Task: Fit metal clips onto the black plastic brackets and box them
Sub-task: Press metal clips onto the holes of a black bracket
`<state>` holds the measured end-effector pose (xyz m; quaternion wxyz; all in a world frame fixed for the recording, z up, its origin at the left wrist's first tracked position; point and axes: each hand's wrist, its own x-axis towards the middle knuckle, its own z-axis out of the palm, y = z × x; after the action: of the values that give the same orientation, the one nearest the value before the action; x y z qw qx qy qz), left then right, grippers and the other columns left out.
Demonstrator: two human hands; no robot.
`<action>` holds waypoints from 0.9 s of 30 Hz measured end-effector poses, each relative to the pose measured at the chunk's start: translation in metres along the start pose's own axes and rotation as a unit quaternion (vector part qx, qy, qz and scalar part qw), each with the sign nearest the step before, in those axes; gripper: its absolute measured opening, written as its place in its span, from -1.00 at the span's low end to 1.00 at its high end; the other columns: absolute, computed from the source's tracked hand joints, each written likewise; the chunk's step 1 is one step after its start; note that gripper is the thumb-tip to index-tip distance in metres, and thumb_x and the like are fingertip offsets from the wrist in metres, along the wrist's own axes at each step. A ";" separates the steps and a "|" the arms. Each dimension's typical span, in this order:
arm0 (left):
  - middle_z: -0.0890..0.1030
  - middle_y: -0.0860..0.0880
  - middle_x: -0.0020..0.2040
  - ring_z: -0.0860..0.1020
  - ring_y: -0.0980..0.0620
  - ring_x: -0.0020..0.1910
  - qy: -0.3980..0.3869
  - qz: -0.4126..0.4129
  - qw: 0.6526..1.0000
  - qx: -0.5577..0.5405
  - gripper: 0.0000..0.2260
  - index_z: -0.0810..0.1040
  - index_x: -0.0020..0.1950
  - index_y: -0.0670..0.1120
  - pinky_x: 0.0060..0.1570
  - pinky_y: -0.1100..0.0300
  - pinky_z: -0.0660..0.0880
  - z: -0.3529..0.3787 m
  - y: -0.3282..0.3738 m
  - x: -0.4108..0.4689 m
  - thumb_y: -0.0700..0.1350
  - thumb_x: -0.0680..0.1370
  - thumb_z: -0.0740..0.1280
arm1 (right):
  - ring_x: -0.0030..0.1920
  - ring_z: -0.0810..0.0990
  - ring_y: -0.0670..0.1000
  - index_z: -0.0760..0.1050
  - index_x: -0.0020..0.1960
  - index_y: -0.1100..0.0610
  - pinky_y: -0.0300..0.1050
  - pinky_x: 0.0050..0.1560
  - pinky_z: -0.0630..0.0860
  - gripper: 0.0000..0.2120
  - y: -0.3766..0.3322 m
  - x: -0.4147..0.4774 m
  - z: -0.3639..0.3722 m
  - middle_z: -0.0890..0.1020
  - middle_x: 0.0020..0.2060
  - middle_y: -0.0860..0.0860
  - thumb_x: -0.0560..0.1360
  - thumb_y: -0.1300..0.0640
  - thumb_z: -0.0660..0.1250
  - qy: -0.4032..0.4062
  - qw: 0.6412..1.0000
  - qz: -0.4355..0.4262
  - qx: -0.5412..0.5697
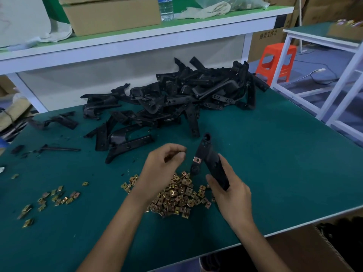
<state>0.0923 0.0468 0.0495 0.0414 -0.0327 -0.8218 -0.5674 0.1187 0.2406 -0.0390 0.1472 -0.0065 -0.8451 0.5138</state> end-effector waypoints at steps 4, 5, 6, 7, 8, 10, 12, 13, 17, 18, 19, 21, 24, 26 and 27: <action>0.71 0.03 -0.08 0.63 0.09 -0.09 0.007 -0.032 0.991 -0.128 -0.94 0.62 0.03 -0.05 -0.04 0.21 0.55 -0.006 0.010 -0.002 -0.18 0.62 0.37 | -0.05 0.67 -0.09 0.33 0.52 -0.22 0.04 -0.10 0.63 -0.40 0.000 -0.003 0.004 0.68 0.02 -0.14 0.54 -0.06 0.45 0.002 0.998 -0.047 -0.045; 0.68 0.03 -0.09 0.60 0.09 -0.09 0.005 -0.027 0.991 -0.134 -0.94 0.62 0.02 -0.04 -0.03 0.18 0.54 -0.007 0.011 -0.001 -0.18 0.61 0.38 | -0.04 0.67 -0.08 0.34 0.52 -0.21 0.04 -0.10 0.63 -0.40 -0.001 -0.003 0.004 0.69 0.03 -0.13 0.54 -0.05 0.45 0.003 0.997 -0.054 -0.050; 0.64 0.05 -0.11 0.56 0.11 -0.10 0.006 -0.018 0.991 -0.130 -0.94 0.62 -0.01 -0.02 -0.02 0.17 0.52 -0.008 0.011 0.000 -0.17 0.61 0.38 | -0.04 0.67 -0.07 0.34 0.52 -0.20 0.04 -0.10 0.63 -0.40 -0.001 -0.003 0.005 0.69 0.04 -0.13 0.54 -0.04 0.46 0.003 0.997 -0.057 -0.051; 0.61 0.09 -0.13 0.53 0.14 -0.11 0.009 -0.009 0.993 -0.120 -0.93 0.62 -0.02 0.00 -0.02 0.18 0.51 -0.008 0.011 0.001 -0.16 0.61 0.39 | -0.04 0.67 -0.08 0.34 0.52 -0.20 0.04 -0.11 0.64 -0.40 0.000 -0.003 0.005 0.69 0.05 -0.12 0.54 -0.04 0.46 0.005 0.997 -0.059 -0.054; 0.59 0.12 -0.15 0.52 0.17 -0.13 0.012 -0.001 0.994 -0.111 -0.92 0.62 -0.03 0.02 -0.04 0.22 0.51 -0.009 0.011 0.002 -0.16 0.61 0.39 | -0.04 0.66 -0.08 0.33 0.52 -0.20 0.04 -0.11 0.64 -0.39 0.000 -0.003 0.004 0.69 0.04 -0.12 0.54 -0.04 0.46 0.006 0.996 -0.060 -0.058; 0.60 0.15 -0.17 0.53 0.20 -0.15 0.018 0.006 0.993 -0.113 -0.92 0.63 -0.03 0.02 -0.08 0.29 0.53 -0.008 0.011 0.002 -0.16 0.60 0.40 | -0.05 0.66 -0.09 0.32 0.52 -0.23 0.05 -0.11 0.63 -0.39 0.000 -0.003 0.004 0.69 0.03 -0.12 0.54 -0.05 0.46 0.006 0.996 -0.062 -0.063; 0.65 0.11 -0.17 0.57 0.18 -0.17 0.026 -0.009 0.989 -0.145 -0.94 0.67 0.00 -0.01 -0.12 0.30 0.55 -0.007 0.012 0.003 -0.16 0.57 0.45 | -0.05 0.66 -0.08 0.29 0.52 -0.27 0.05 -0.11 0.64 -0.37 -0.001 -0.004 0.004 0.69 0.03 -0.12 0.53 -0.05 0.46 0.007 0.996 -0.066 -0.062; 0.66 0.09 -0.17 0.58 0.17 -0.18 0.032 -0.018 0.986 -0.160 -0.93 0.69 0.00 -0.01 -0.14 0.30 0.56 -0.007 0.012 0.003 -0.16 0.55 0.47 | -0.04 0.67 -0.08 0.26 0.51 -0.29 0.05 -0.11 0.64 -0.36 -0.001 -0.004 0.004 0.69 0.04 -0.12 0.53 -0.05 0.46 0.007 0.996 -0.067 -0.061; 0.66 0.07 -0.20 0.56 0.20 -0.22 0.038 -0.037 0.977 -0.208 -0.88 0.71 -0.08 -0.06 -0.16 0.35 0.52 -0.006 0.012 0.002 -0.08 0.42 0.52 | -0.05 0.67 -0.07 0.26 0.51 -0.28 0.05 -0.12 0.63 -0.36 -0.002 -0.004 0.005 0.69 0.03 -0.12 0.53 -0.04 0.47 0.011 0.995 -0.073 -0.066; 0.65 0.08 -0.21 0.54 0.21 -0.23 0.037 -0.040 0.973 -0.225 -0.84 0.71 -0.08 -0.07 -0.18 0.36 0.50 -0.005 0.012 0.002 -0.06 0.39 0.51 | -0.05 0.67 -0.06 0.28 0.50 -0.27 0.06 -0.12 0.63 -0.37 -0.001 -0.004 0.005 0.69 0.02 -0.12 0.53 -0.04 0.47 0.012 0.995 -0.072 -0.069; 0.63 0.09 -0.21 0.52 0.21 -0.24 0.035 -0.042 0.971 -0.233 -0.83 0.70 -0.09 -0.06 -0.20 0.36 0.47 -0.006 0.011 0.001 -0.04 0.38 0.51 | -0.06 0.67 -0.05 0.29 0.50 -0.27 0.06 -0.13 0.63 -0.37 -0.001 -0.004 0.005 0.69 0.01 -0.11 0.52 -0.04 0.47 0.012 0.995 -0.072 -0.071; 0.59 0.07 -0.22 0.48 0.17 -0.24 0.024 -0.046 0.971 -0.235 -0.87 0.69 -0.09 -0.03 -0.21 0.33 0.45 -0.007 0.009 -0.001 -0.03 0.42 0.48 | -0.09 0.67 -0.04 0.32 0.50 -0.25 0.06 -0.15 0.63 -0.39 -0.001 -0.004 0.005 0.69 -0.01 -0.10 0.52 -0.04 0.47 0.012 0.994 -0.074 -0.075; 0.63 -0.01 -0.16 0.56 0.09 -0.15 0.020 -0.048 0.966 -0.253 -0.97 0.66 -0.07 -0.05 -0.09 0.24 0.52 -0.008 0.006 -0.002 -0.15 0.55 0.42 | -0.11 0.67 -0.05 0.34 0.50 -0.22 0.05 -0.18 0.63 -0.39 -0.002 -0.004 0.005 0.69 -0.04 -0.10 0.52 -0.03 0.48 0.011 0.994 -0.077 -0.074; 0.66 -0.03 -0.11 0.59 0.06 -0.10 0.028 -0.046 0.969 -0.243 -0.86 0.67 -0.07 -0.05 -0.02 0.19 0.53 -0.009 0.005 -0.001 -0.27 0.57 0.39 | -0.12 0.66 -0.06 0.34 0.51 -0.22 0.06 -0.18 0.63 -0.39 -0.002 -0.005 0.004 0.69 -0.04 -0.10 0.52 -0.03 0.47 0.009 0.994 -0.077 -0.076; 0.66 -0.02 -0.10 0.59 0.06 -0.09 0.031 -0.041 0.973 -0.226 -0.83 0.67 -0.06 -0.04 -0.02 0.20 0.54 -0.010 0.005 0.000 -0.31 0.56 0.40 | -0.12 0.66 -0.07 0.34 0.51 -0.22 0.05 -0.18 0.63 -0.39 -0.002 -0.005 0.004 0.69 -0.03 -0.11 0.53 -0.03 0.47 0.007 0.994 -0.077 -0.077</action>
<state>0.0935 0.0392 0.0575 0.0351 0.0096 -0.6712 -0.7404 0.1225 0.2354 -0.0400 0.1912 0.0443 -0.8791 0.4344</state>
